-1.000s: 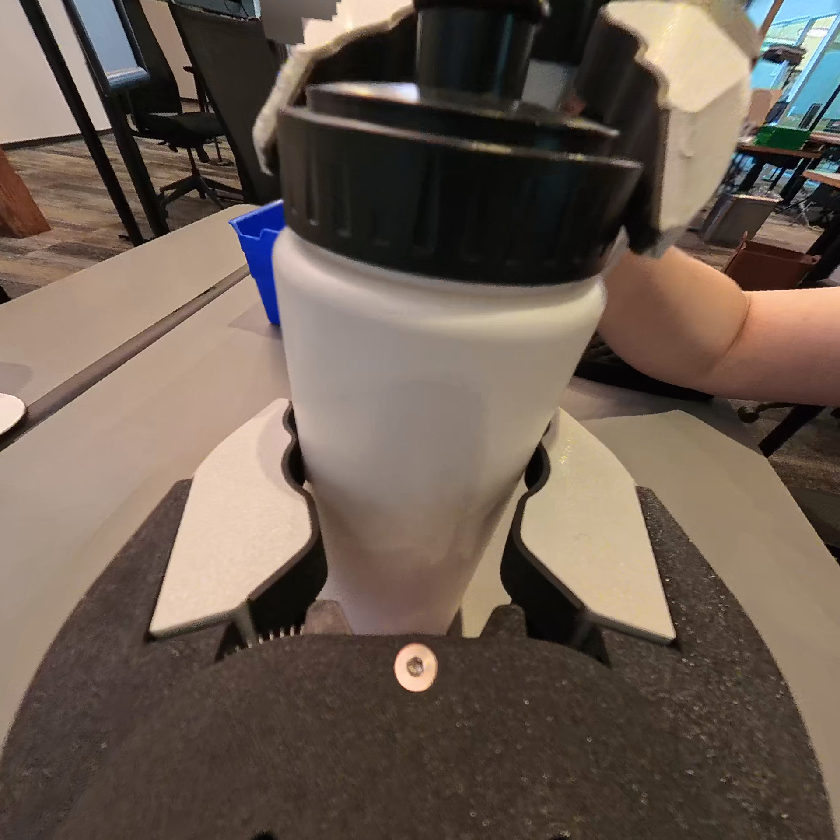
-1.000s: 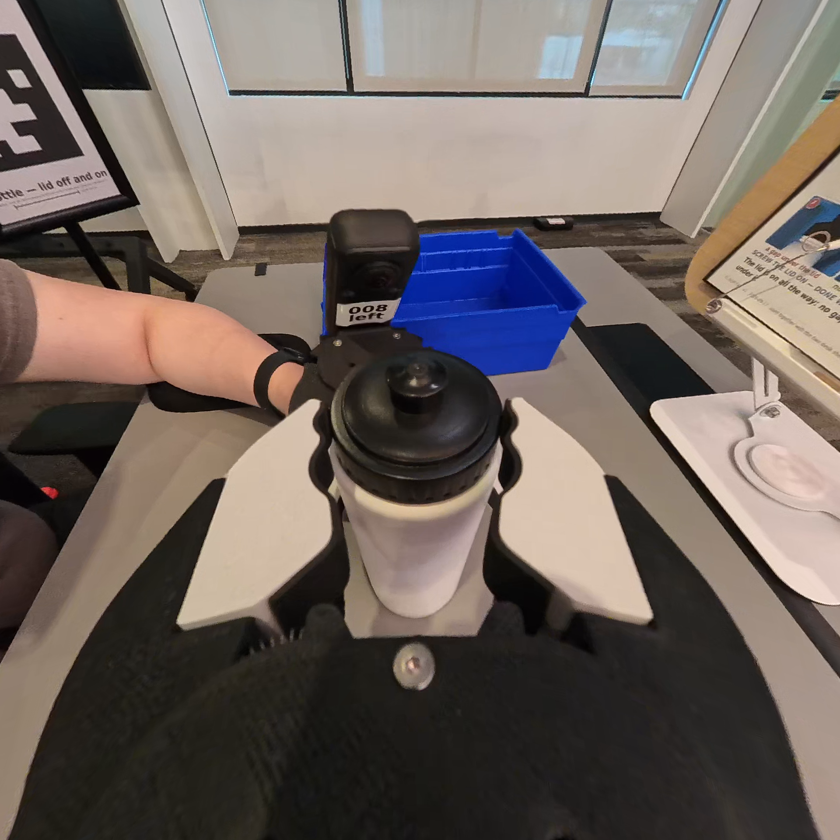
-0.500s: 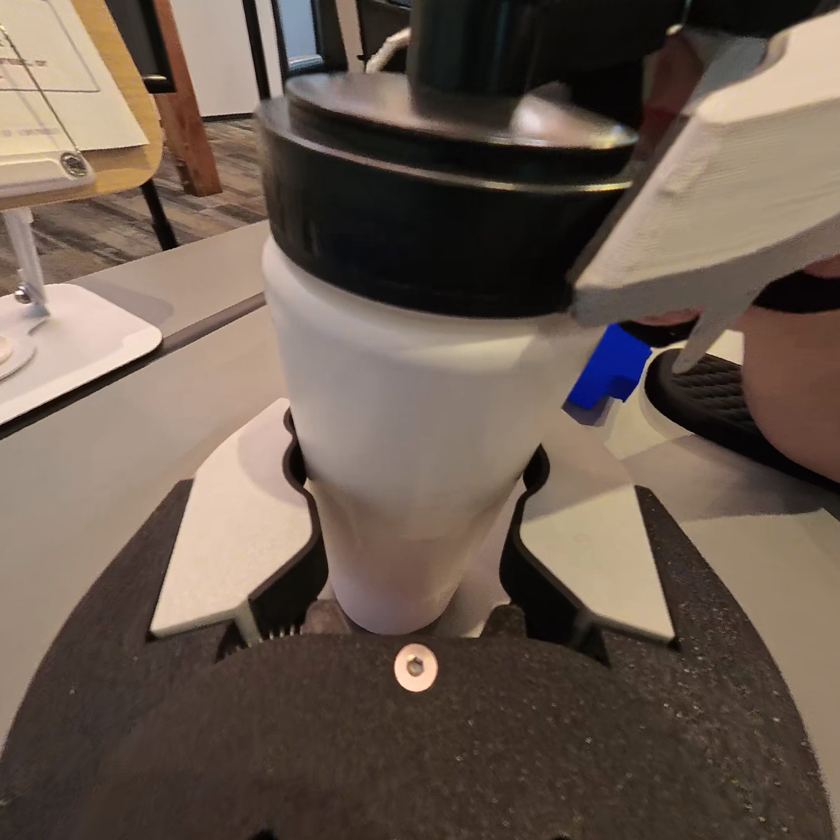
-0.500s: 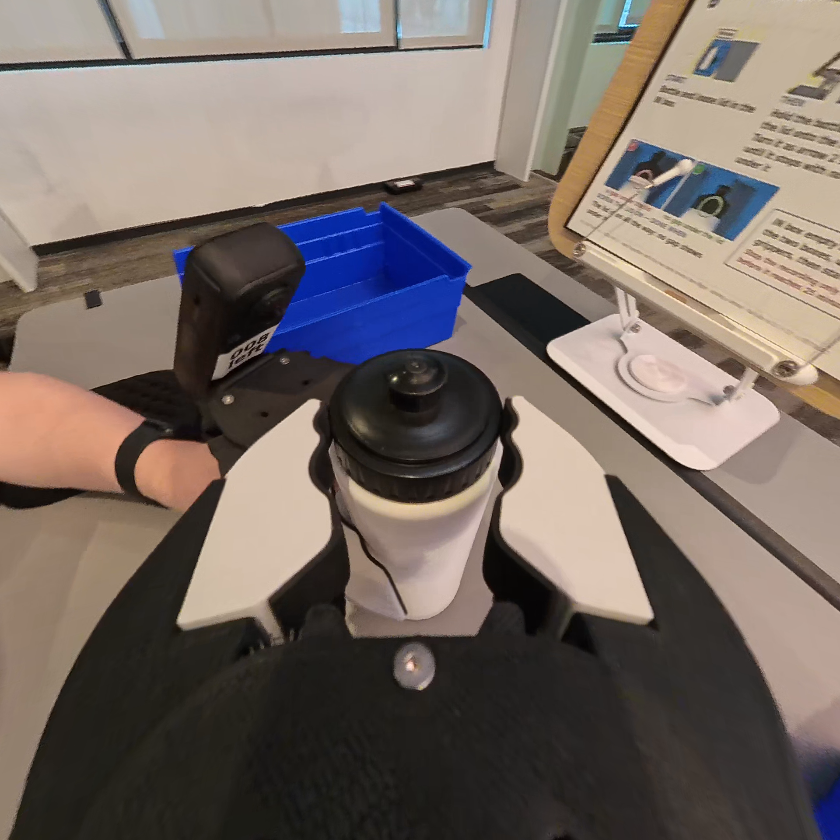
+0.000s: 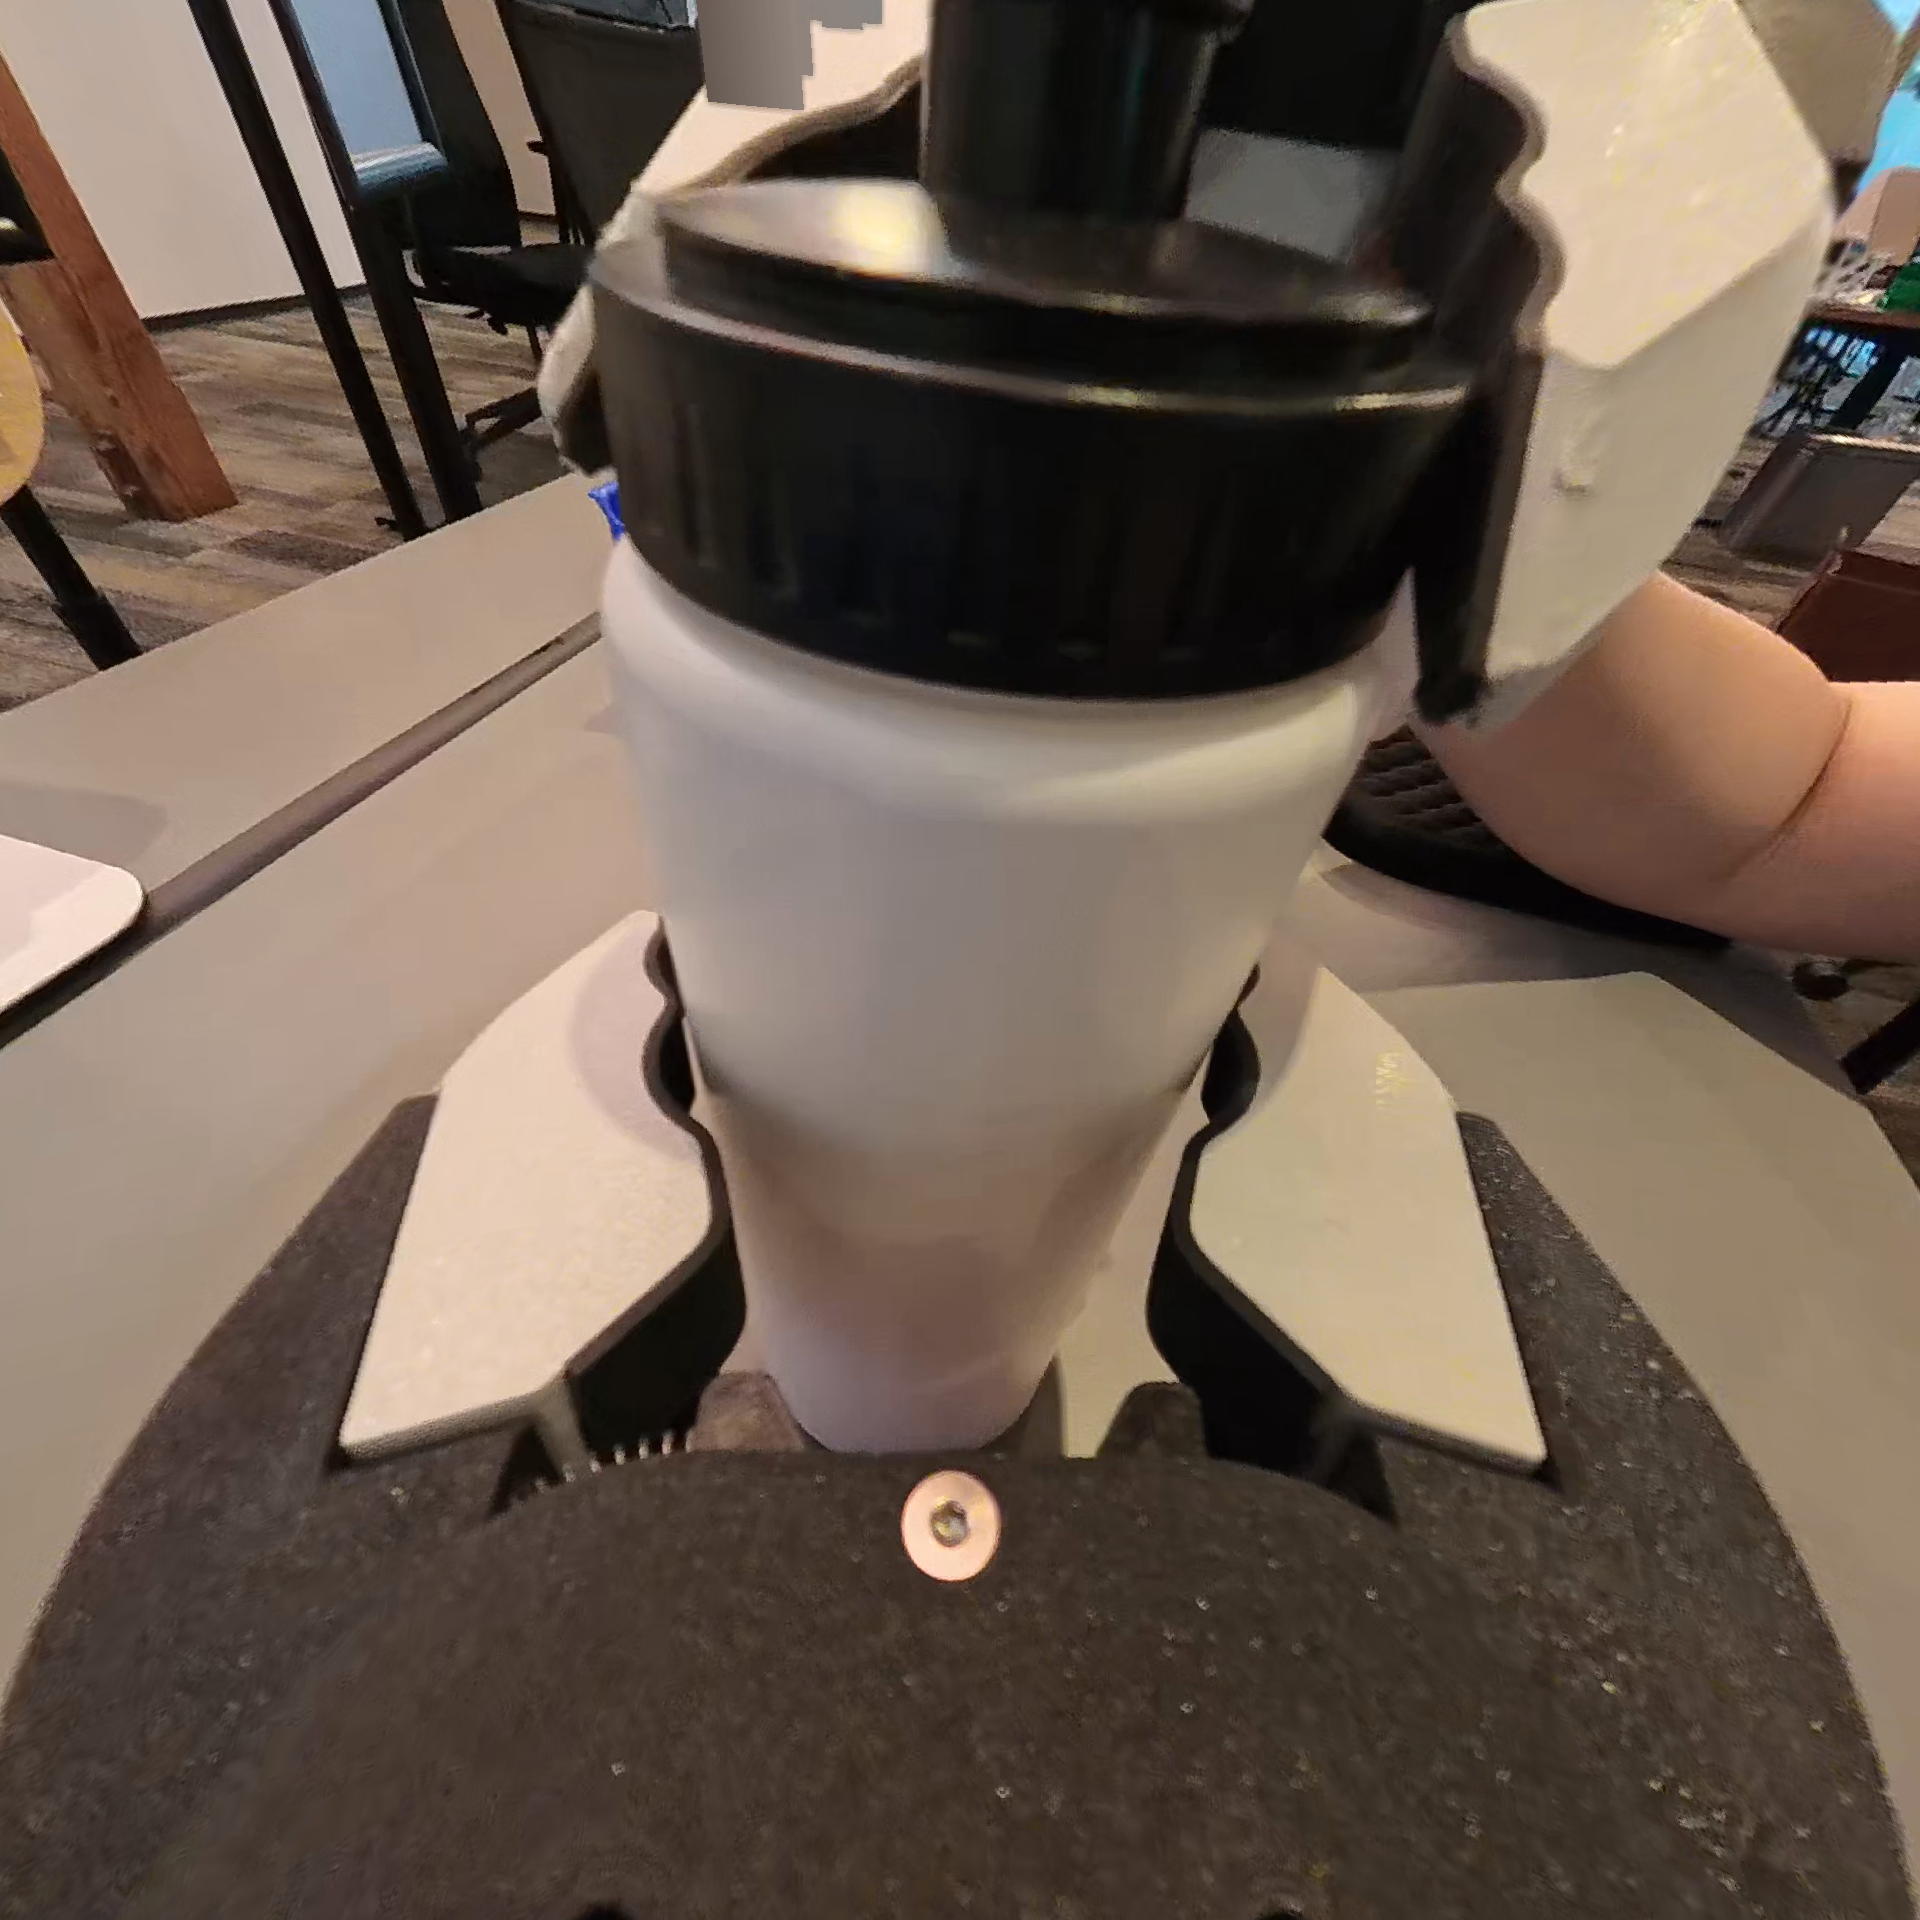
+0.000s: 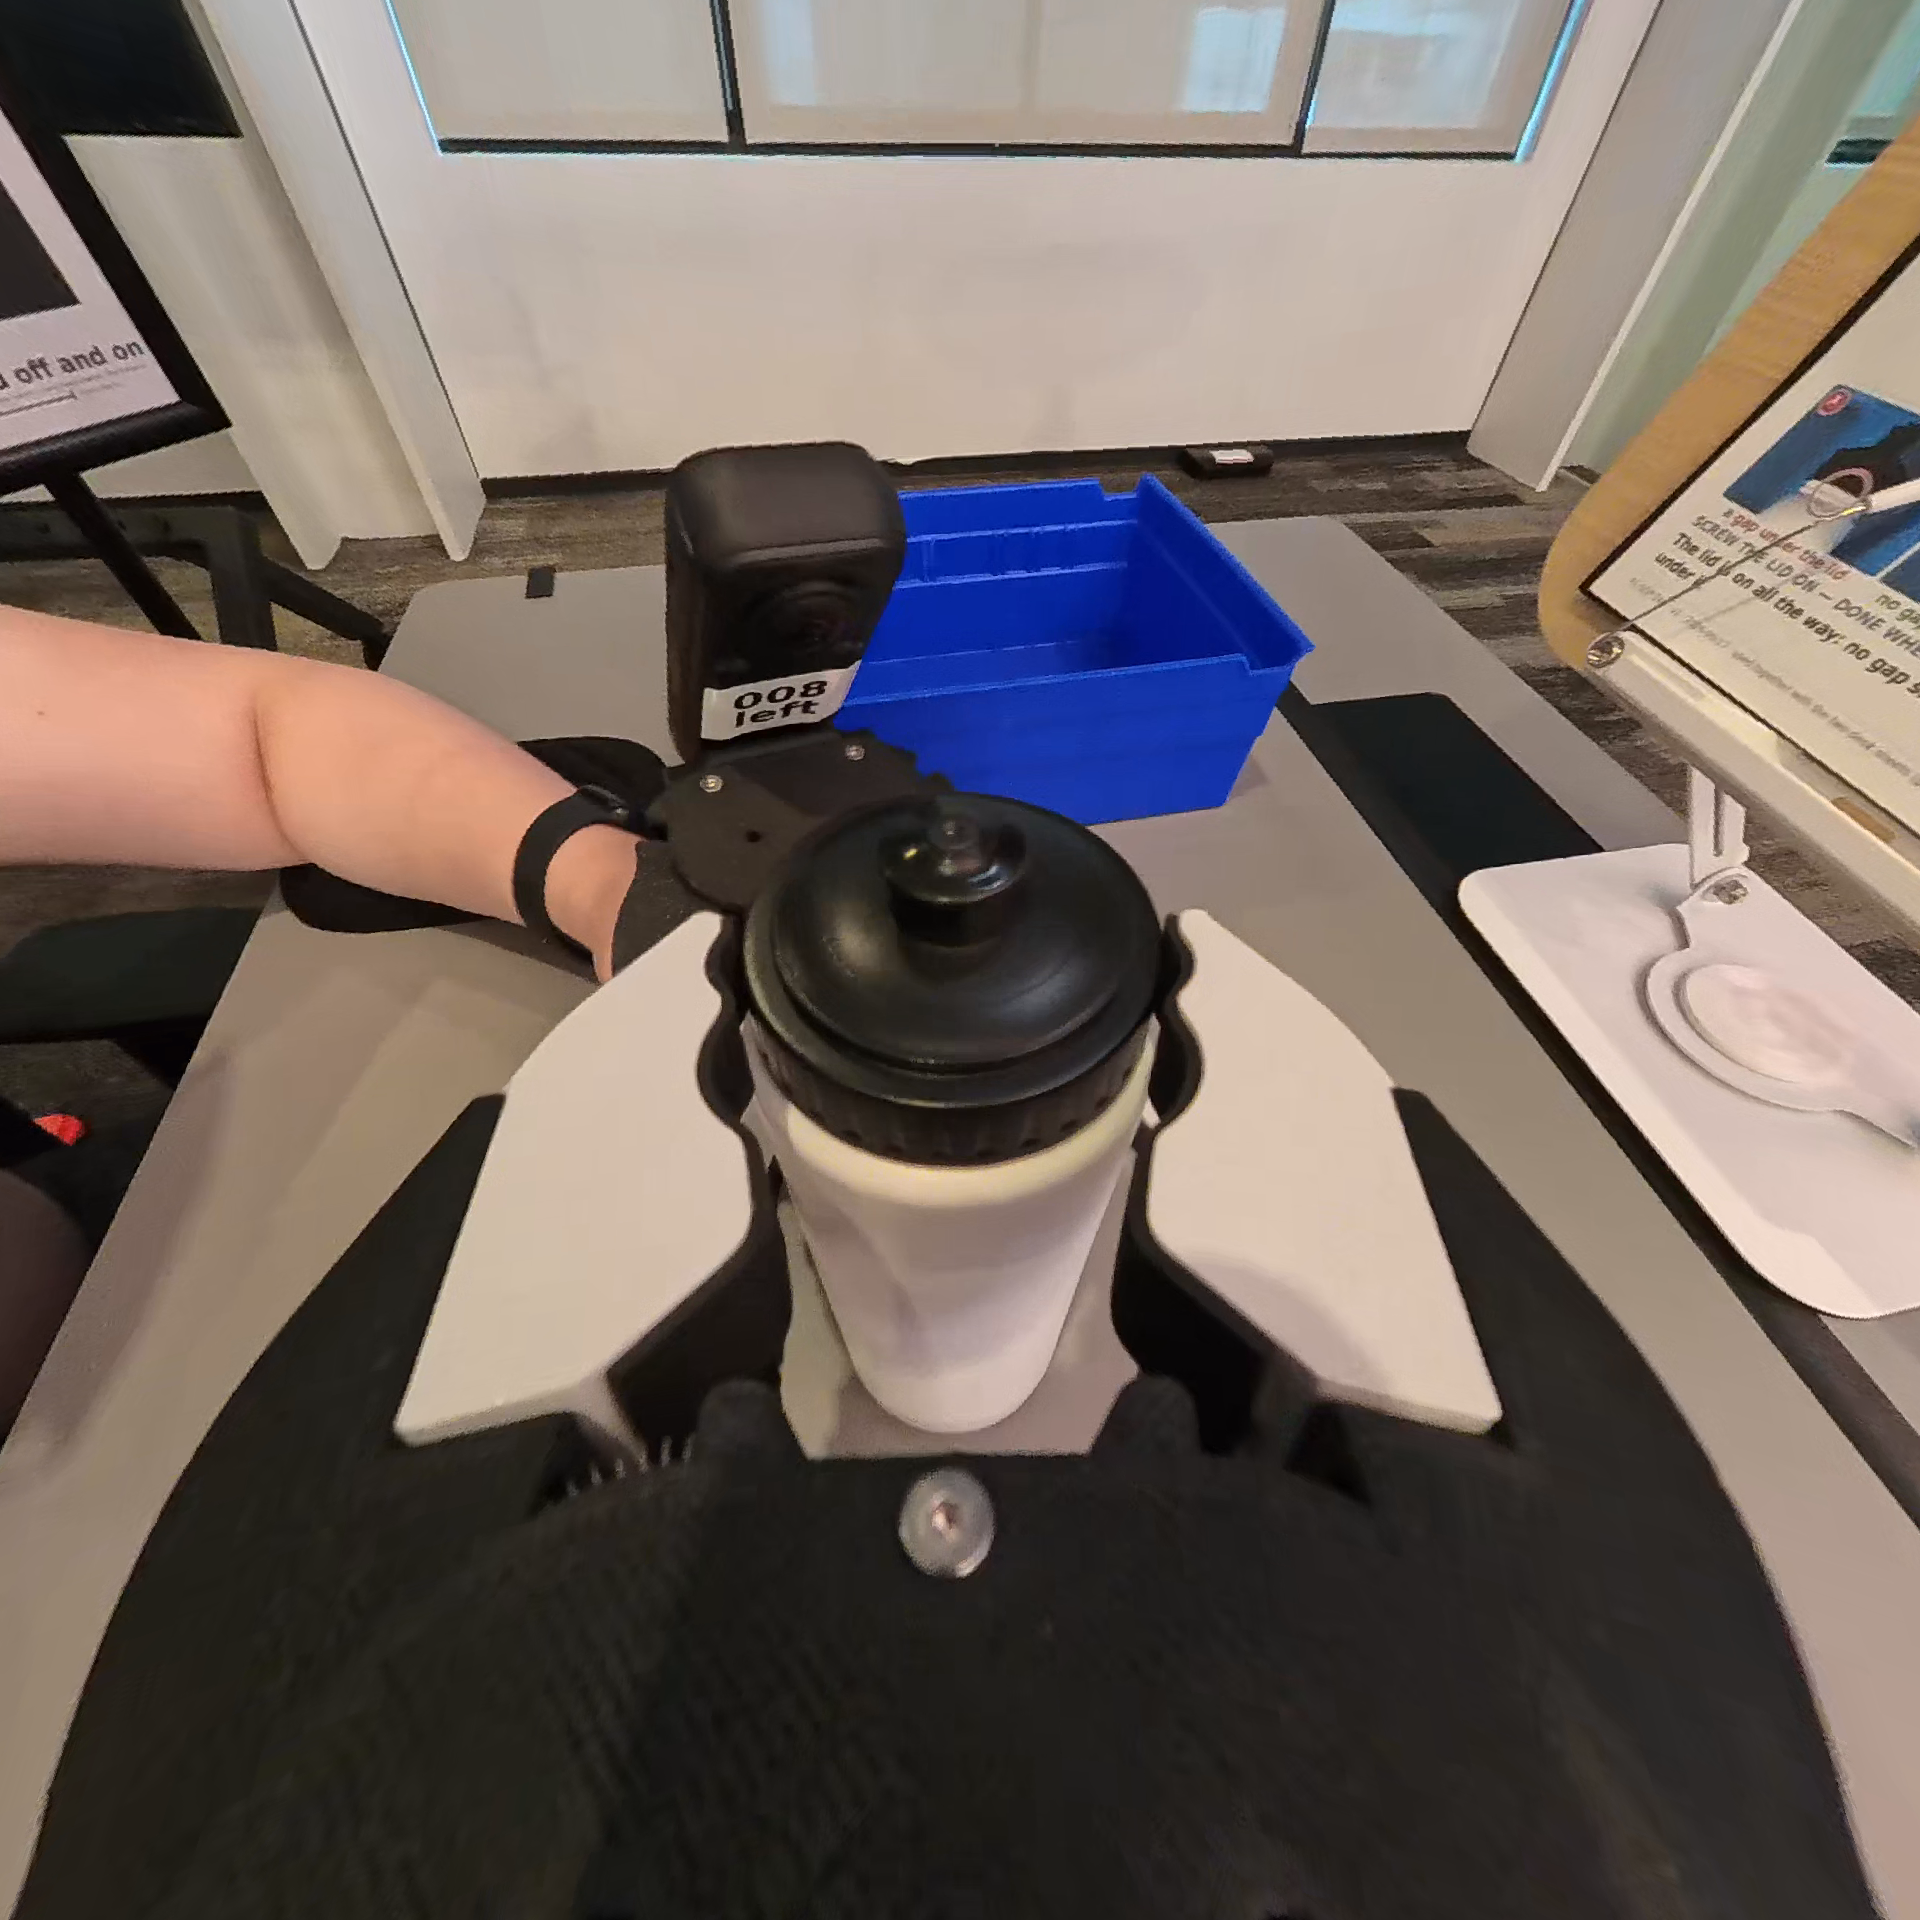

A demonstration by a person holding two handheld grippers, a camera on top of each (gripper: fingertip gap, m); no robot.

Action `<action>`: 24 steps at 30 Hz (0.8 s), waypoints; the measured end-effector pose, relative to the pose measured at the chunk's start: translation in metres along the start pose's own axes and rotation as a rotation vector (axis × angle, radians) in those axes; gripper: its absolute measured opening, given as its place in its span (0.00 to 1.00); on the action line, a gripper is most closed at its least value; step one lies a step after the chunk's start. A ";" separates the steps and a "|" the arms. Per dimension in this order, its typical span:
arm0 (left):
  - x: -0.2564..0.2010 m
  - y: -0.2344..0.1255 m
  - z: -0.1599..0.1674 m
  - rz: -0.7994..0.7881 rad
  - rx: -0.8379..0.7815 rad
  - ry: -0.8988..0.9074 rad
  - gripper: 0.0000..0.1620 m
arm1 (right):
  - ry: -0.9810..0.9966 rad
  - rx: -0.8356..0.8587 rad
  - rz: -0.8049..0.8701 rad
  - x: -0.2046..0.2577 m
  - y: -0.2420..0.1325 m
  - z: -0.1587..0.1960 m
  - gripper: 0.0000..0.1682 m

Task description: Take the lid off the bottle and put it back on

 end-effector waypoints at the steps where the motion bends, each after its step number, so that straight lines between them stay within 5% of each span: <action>1: 0.000 0.000 -0.002 -0.009 -0.007 0.017 0.64 | -0.006 0.005 -0.009 0.001 -0.001 0.000 0.46; 24: -0.004 0.008 -0.008 -0.128 0.054 0.035 0.61 | 0.014 0.084 0.029 -0.002 -0.006 0.000 0.45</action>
Point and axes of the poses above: each gripper's, where its closed fingertips meet, y out along the fingers, z out of its underside, x = y × z across the jaws, the point moved 5 cm from there along -y, back along the fingers, and after that the axes turned 11 degrees about -y, right-handed, at the moved point
